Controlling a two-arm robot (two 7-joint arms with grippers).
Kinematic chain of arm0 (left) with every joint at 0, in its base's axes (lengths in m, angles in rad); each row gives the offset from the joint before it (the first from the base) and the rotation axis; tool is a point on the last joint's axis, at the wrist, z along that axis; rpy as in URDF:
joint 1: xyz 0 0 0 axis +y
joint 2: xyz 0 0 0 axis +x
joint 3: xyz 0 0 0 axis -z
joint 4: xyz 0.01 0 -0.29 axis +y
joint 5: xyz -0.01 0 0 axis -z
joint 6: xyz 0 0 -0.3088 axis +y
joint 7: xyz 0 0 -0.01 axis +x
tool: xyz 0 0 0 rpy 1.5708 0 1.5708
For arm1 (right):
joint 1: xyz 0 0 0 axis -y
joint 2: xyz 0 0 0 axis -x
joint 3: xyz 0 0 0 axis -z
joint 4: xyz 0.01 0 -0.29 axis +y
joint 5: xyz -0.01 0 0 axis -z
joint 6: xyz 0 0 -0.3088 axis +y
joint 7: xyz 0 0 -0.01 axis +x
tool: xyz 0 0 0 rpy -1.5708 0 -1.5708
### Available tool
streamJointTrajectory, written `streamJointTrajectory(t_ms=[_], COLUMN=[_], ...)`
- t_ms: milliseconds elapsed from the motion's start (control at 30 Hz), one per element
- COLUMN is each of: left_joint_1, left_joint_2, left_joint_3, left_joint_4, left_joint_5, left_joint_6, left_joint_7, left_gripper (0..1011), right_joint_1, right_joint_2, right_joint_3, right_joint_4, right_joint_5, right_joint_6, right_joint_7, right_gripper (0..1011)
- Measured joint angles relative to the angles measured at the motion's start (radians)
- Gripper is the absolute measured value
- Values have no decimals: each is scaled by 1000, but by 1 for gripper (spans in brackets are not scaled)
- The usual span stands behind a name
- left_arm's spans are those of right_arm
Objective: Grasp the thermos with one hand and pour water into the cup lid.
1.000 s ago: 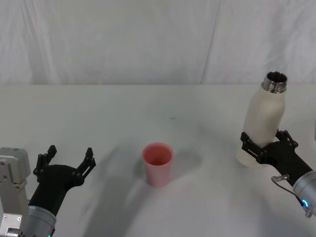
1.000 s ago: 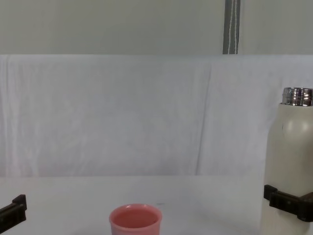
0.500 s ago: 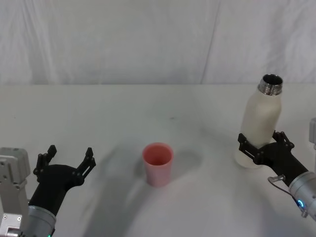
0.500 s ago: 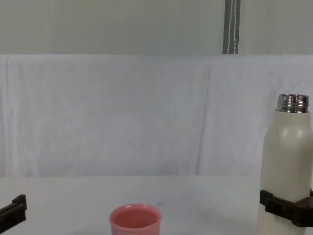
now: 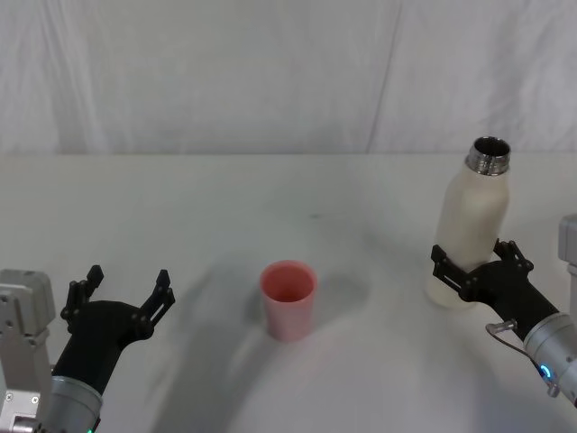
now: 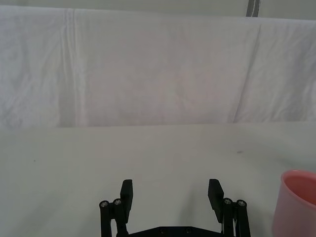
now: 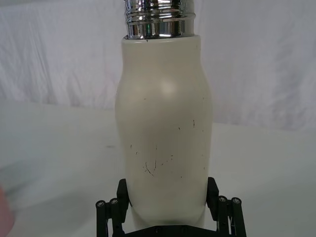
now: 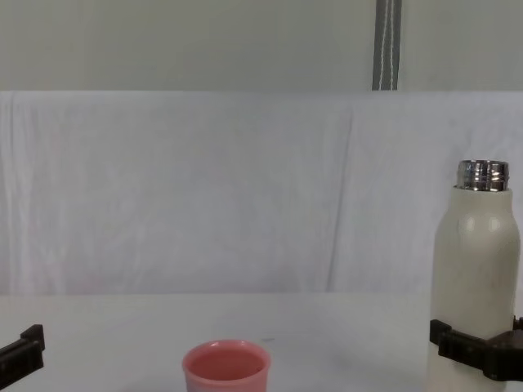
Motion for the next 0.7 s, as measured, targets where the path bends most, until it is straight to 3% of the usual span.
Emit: streamJointTrajectory(t_ms=[700], left_joint_1=[0], left_joint_2=[0], left_joint_3=[0], left_joint_4=[0], left_joint_5=[0], left_joint_6=[0], left_joint_7=[0], left_gripper=[1001], right_joint_1=[2], right_joint_2=[3], right_joint_3=[-4], right_joint_4=[-1], right_joint_5=[-7], right_joint_6=[13], right_joint_7=[6], right_gripper=[955])
